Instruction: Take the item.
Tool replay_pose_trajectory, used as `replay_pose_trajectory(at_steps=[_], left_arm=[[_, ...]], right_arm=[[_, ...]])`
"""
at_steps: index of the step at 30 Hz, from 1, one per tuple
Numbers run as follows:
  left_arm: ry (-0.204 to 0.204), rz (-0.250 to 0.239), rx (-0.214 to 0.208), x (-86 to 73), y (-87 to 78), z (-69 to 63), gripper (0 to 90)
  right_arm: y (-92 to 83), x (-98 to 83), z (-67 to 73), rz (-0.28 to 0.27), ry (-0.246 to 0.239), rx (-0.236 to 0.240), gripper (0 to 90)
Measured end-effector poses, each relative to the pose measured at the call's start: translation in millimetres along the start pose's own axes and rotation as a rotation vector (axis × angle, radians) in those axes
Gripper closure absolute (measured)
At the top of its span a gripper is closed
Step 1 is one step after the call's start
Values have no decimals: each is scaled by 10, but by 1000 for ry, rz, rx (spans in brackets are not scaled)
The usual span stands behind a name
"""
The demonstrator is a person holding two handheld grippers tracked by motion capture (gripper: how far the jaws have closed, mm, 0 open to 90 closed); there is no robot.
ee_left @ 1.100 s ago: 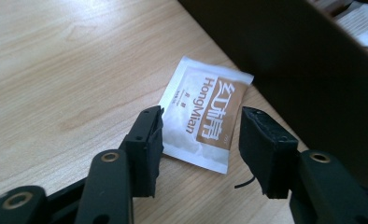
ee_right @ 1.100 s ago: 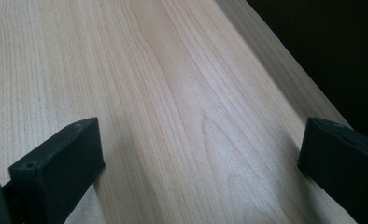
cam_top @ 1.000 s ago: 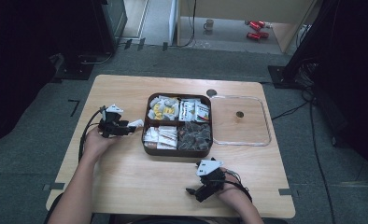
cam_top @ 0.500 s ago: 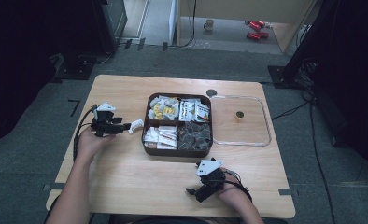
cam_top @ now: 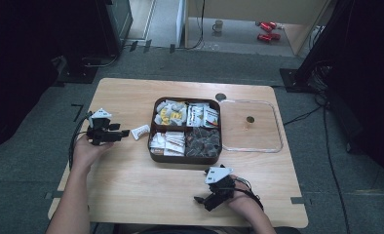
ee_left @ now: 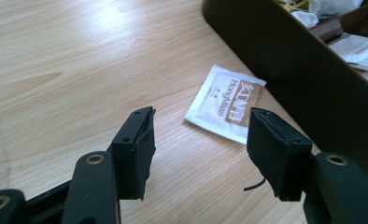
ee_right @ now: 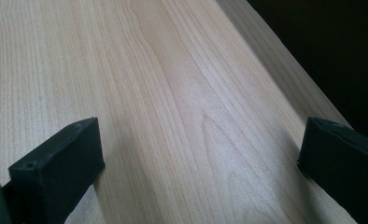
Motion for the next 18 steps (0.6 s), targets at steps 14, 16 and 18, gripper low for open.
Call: replay_pose_trajectory(at_steps=[14,16,18], left_arm=[[-57,7,58,-189,-69,260,415],[-55,11,65,-204,-69,283,415],[-60,21,86,-248,-71,342,414]], right_arm=[[4,5,-8,1,-5,7,0],[5,5,-9,1,-7,8,0],[5,6,-9,1,-7,8,0]])
Point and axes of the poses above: each handheld gripper's, and its own axes: y roughly forward along the jaws, x roughly out of its top, z roughly to its left, the point moved 3 cm from there along y, roughly forward along the jaws, and after that the axes turned 1 degree about x, right-handed, at the moved point
